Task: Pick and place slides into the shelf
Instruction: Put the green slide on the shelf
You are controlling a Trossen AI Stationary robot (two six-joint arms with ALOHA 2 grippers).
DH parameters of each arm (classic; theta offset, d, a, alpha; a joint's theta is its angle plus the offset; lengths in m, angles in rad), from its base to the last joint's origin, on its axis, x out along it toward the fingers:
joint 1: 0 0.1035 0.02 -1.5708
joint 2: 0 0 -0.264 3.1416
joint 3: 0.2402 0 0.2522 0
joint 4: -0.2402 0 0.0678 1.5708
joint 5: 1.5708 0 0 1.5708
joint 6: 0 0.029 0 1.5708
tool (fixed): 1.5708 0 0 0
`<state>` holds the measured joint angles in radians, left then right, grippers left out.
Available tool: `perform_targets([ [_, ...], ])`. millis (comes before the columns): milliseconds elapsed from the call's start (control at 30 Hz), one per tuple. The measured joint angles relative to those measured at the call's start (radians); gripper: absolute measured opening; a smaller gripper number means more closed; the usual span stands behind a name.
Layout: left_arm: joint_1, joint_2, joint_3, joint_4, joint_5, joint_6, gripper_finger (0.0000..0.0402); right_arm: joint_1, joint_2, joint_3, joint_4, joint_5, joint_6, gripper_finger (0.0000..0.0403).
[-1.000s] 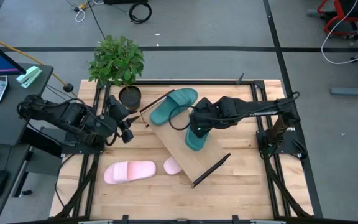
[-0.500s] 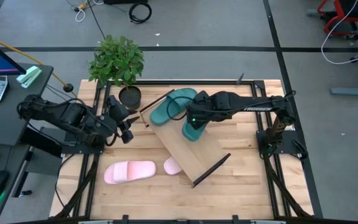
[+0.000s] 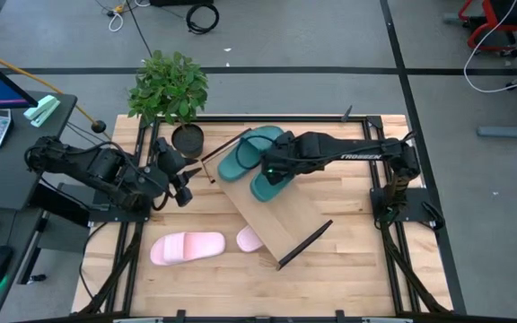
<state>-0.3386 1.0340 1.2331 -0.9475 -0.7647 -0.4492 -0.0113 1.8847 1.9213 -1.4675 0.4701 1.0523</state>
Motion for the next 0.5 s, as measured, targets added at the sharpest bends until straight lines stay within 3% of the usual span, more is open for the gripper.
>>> perform_targets([
  [400, 0.0, 0.0, 0.0, 0.0, 0.002, 0.048, 0.0115, 0.001, 0.025, 0.0, 0.074, -0.011, 0.029, 0.0012],
  [500, 0.0, 0.0, 0.0, 0.0, 0.002, 0.048, 0.0118, 0.001, 0.027, 0.0, 0.134, -0.03, 0.004, 0.0032],
])
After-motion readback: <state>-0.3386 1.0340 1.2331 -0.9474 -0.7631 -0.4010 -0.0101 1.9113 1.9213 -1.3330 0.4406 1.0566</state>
